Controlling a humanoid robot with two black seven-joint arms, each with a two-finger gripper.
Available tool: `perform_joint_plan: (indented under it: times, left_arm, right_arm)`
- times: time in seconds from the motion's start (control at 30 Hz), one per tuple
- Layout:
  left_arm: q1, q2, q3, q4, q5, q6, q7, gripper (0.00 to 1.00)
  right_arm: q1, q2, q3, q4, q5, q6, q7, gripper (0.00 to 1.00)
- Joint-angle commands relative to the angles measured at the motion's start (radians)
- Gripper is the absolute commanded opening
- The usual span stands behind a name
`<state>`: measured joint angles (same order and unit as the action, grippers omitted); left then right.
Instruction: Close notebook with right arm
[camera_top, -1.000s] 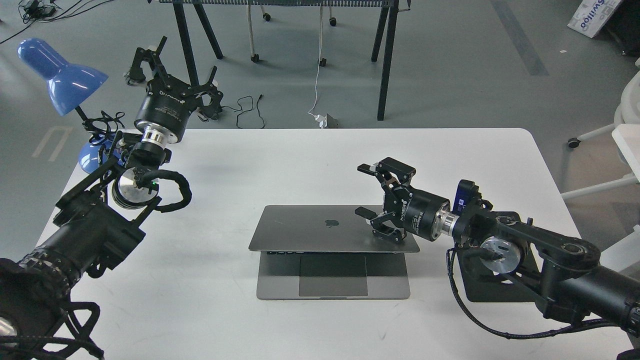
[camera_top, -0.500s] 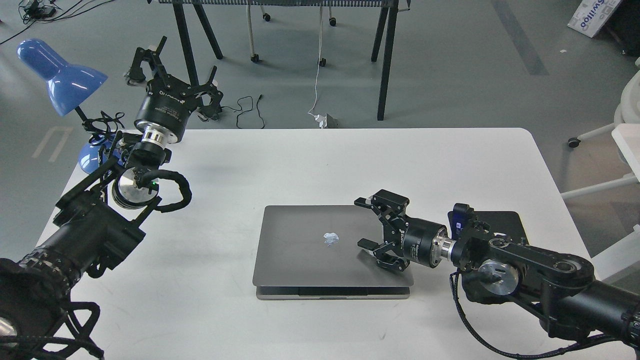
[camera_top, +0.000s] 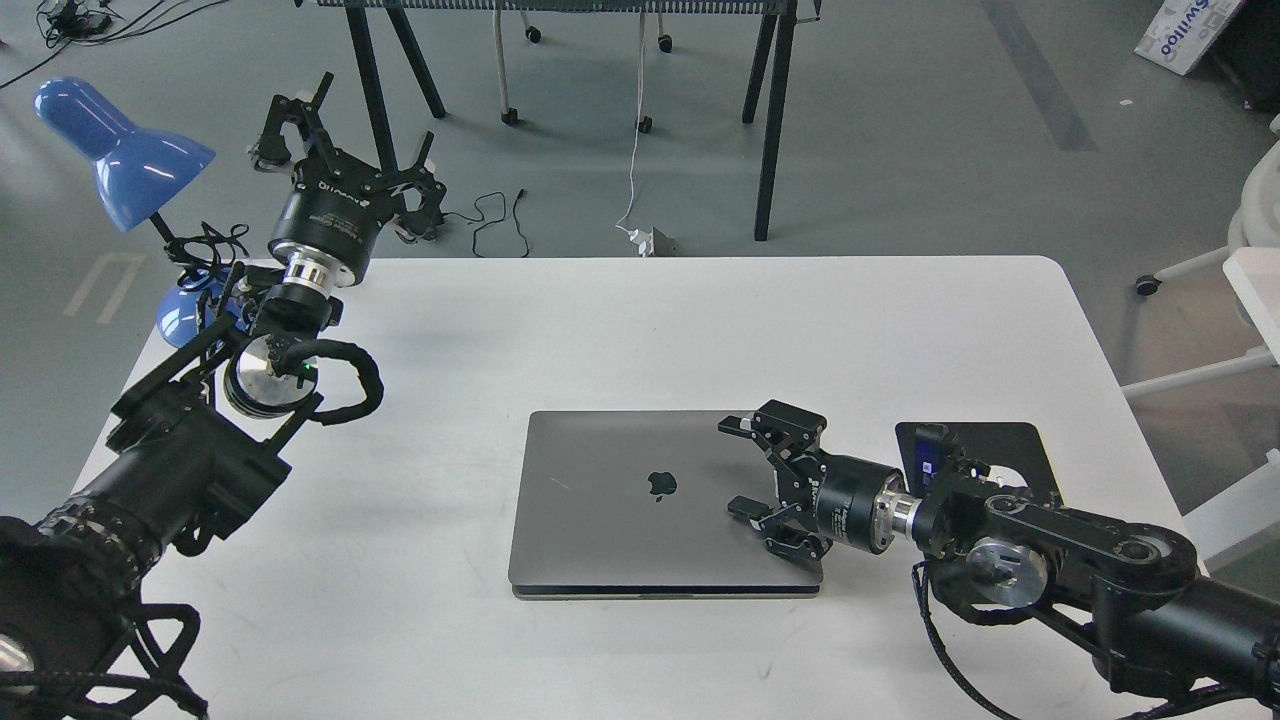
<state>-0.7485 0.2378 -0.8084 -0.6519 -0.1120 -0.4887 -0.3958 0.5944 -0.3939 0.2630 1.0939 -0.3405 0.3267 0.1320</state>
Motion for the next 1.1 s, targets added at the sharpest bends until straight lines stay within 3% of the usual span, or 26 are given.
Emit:
perform_joint_plan:
  times: [0.0, 0.83, 1.07]
  left_arm:
    - [0.0, 0.0, 0.0, 0.0, 0.0, 0.0, 0.0, 1.0]
    - [0.001, -0.002, 0.0, 0.0, 0.0, 0.0, 0.0, 1.0]
    - [0.001, -0.002, 0.0, -0.002, 0.0, 0.0, 0.0, 1.0]
  right_arm:
    - [-0.008, 0.0, -0.001, 0.0, 0.0, 0.0, 0.0, 1.0]
    - [-0.01, -0.029, 0.021, -0.003, 0.002, 0.005, 0.006, 1.0]
    - [-0.011, -0.074, 0.345, 0.029, 0.006, 0.055, 0.017, 1.0]
